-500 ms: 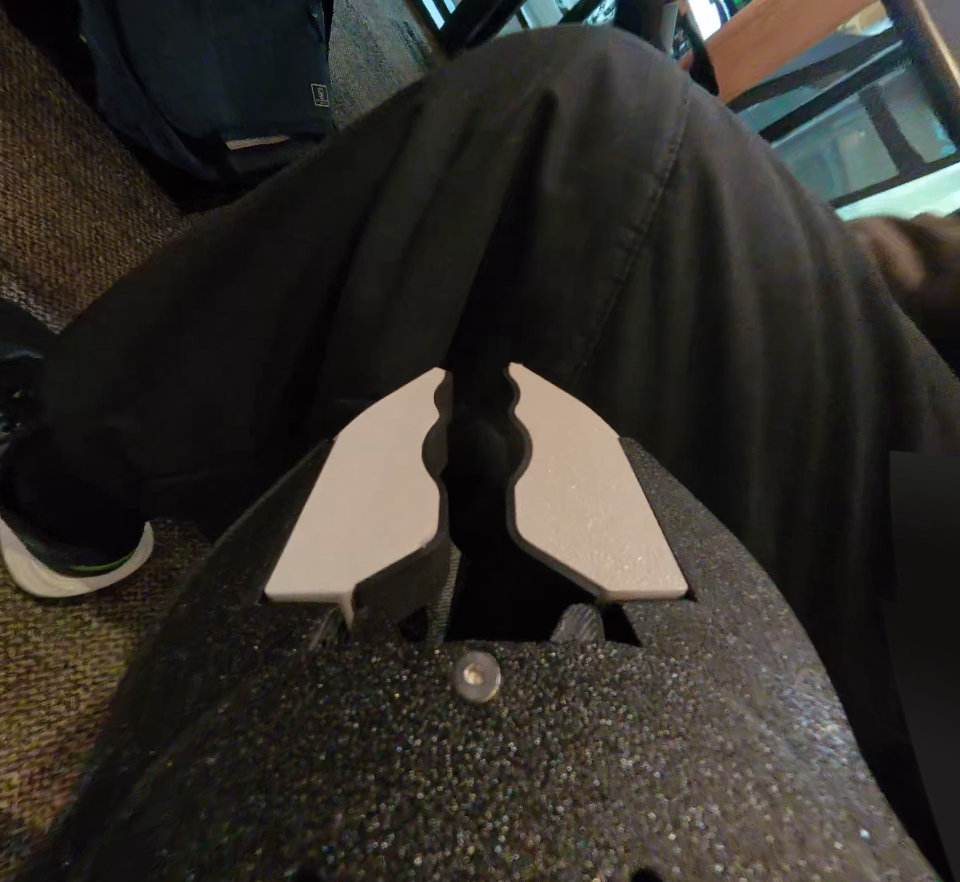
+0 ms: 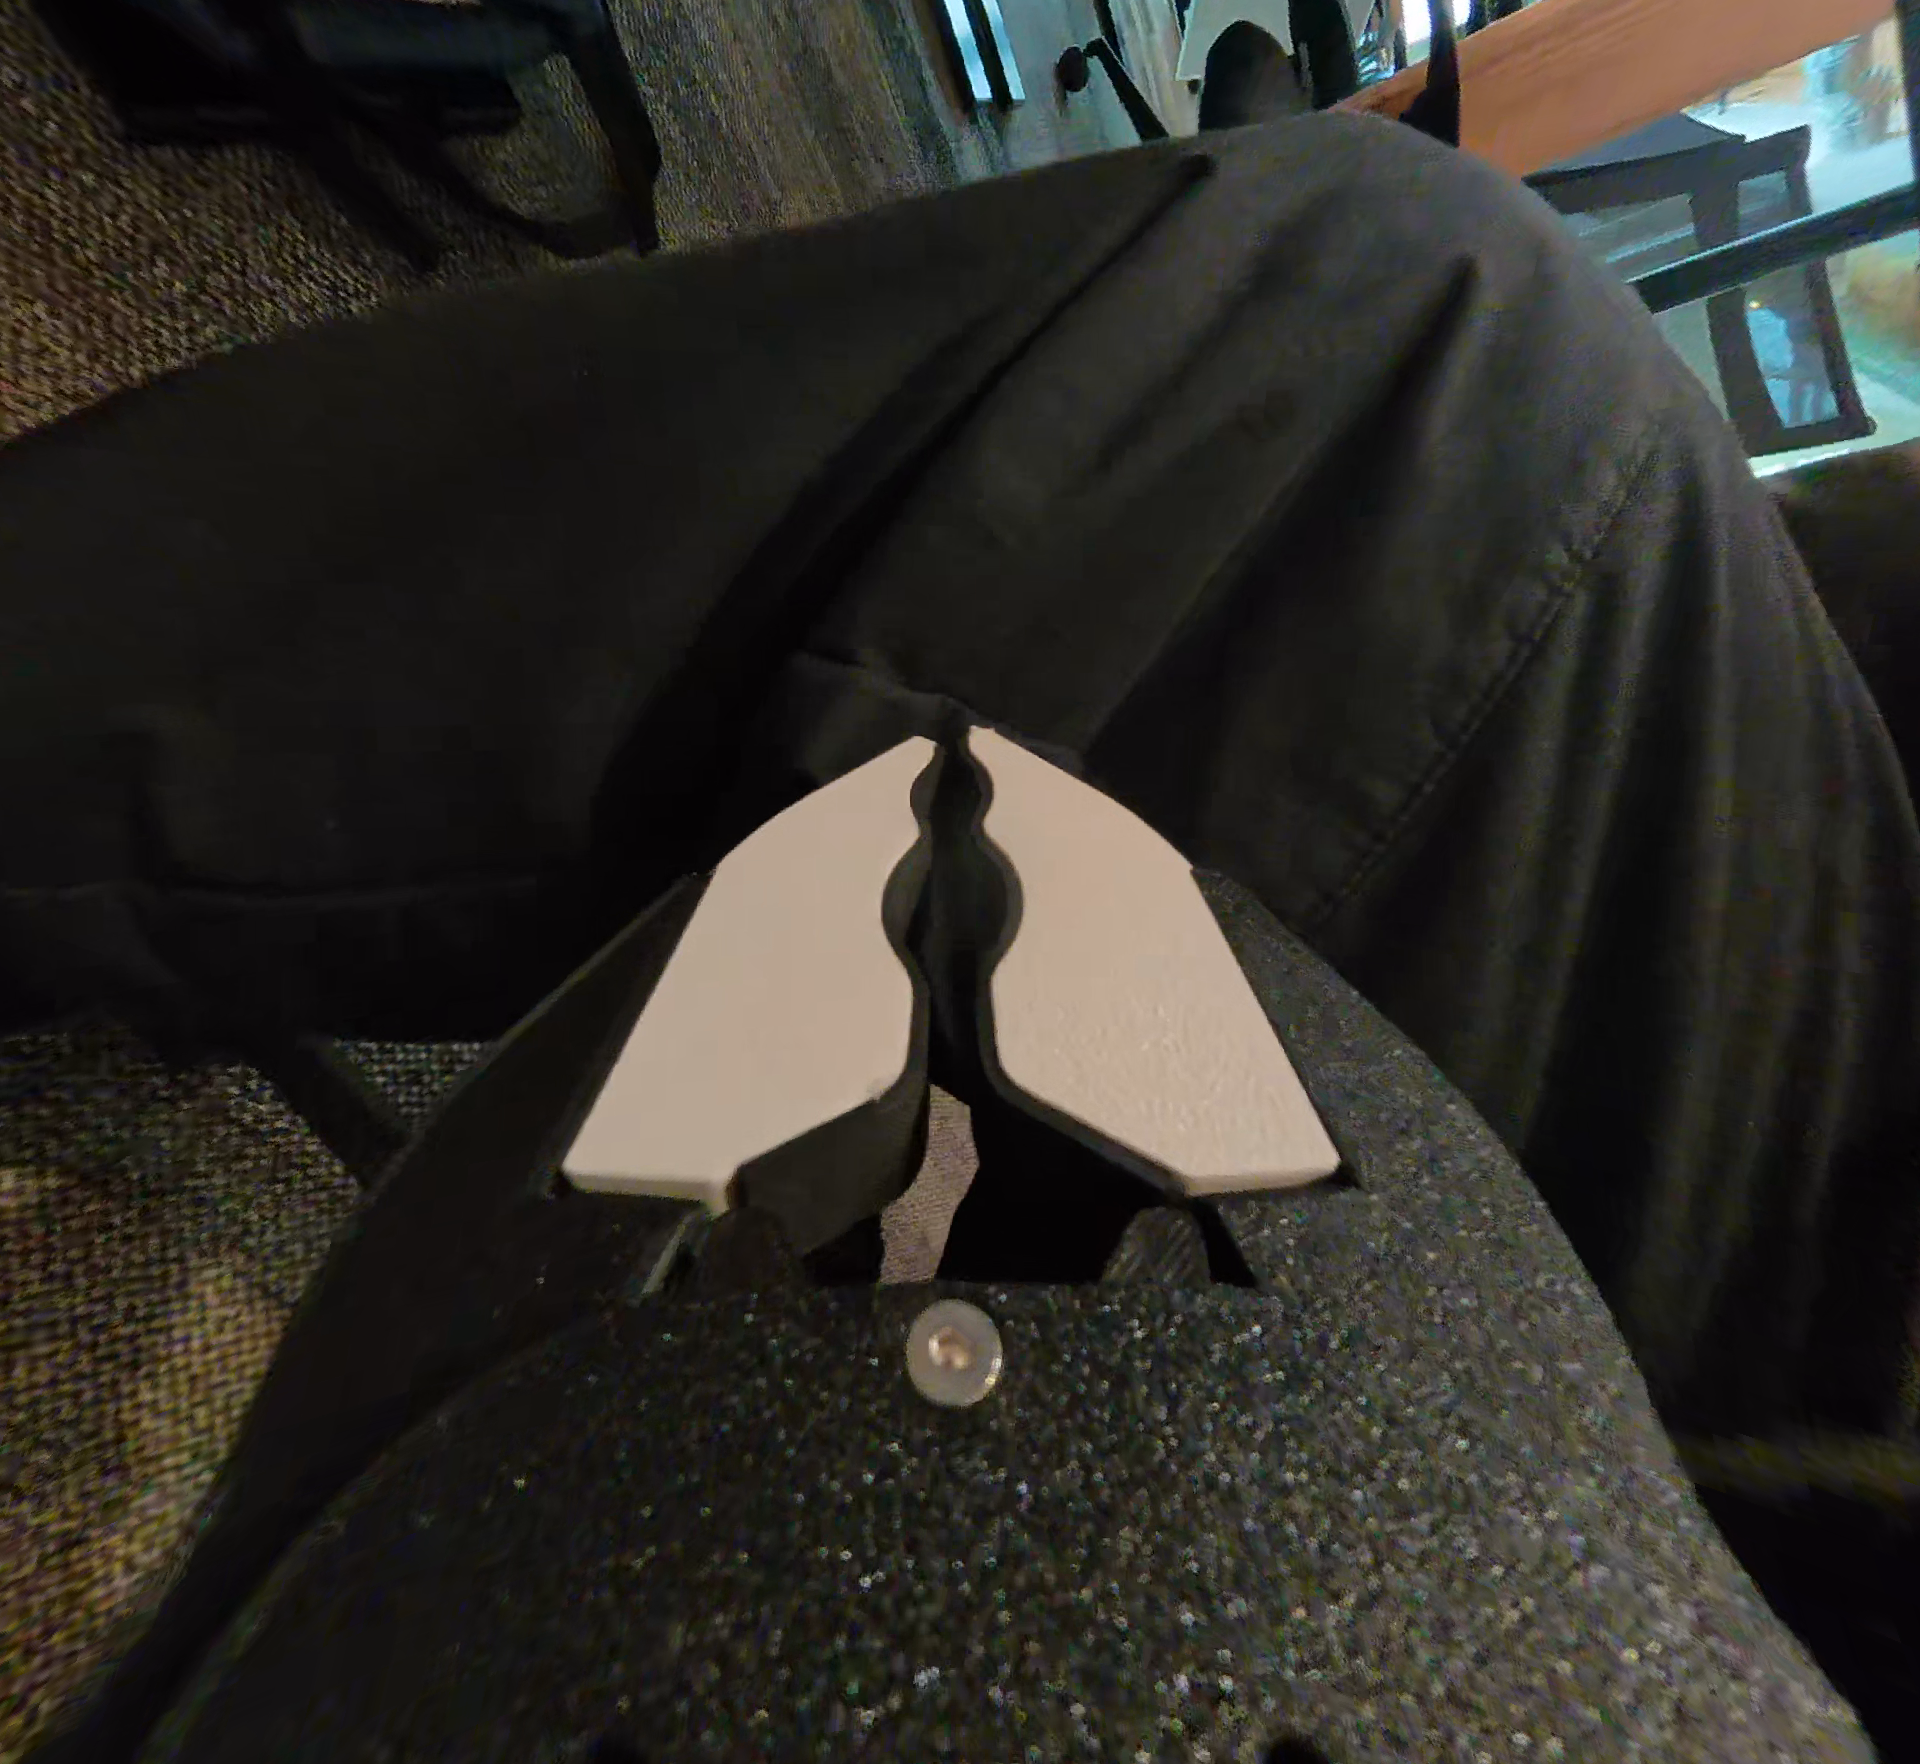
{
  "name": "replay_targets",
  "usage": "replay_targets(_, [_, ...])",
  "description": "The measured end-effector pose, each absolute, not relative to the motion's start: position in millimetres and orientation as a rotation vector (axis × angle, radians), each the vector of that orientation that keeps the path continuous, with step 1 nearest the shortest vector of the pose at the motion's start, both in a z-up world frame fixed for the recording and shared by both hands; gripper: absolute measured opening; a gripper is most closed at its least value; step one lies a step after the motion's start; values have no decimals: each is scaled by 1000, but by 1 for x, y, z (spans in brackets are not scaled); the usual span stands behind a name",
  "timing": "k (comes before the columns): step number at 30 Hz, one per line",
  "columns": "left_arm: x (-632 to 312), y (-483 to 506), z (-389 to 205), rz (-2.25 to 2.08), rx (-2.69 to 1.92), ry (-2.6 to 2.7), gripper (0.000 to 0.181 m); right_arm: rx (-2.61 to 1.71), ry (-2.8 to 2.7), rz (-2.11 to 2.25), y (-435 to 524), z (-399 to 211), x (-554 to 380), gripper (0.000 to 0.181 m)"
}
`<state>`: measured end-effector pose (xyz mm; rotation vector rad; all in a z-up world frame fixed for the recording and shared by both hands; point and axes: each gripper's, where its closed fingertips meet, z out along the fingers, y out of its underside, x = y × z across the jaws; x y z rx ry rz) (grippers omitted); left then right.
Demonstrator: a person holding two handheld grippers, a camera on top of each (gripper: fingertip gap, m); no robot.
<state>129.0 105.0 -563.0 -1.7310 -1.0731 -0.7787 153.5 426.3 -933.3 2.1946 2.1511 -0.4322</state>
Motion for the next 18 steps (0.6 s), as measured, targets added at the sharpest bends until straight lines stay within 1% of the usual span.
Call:
replay_targets(8, [126, 119, -564, -763, -1700, -1133, 2, 2296, 2139, -375, 422, -997, 103, 35])
replay_targets(15, [122, 125, -567, -788, -1686, -1155, 1, 2348, 2063, -406, 426, -1025, 88, 36])
replay_targets(18, [122, 122, -568, -799, -1670, -1161, 0, 2341, 2057, -366, 432, -1034, 90, 33])
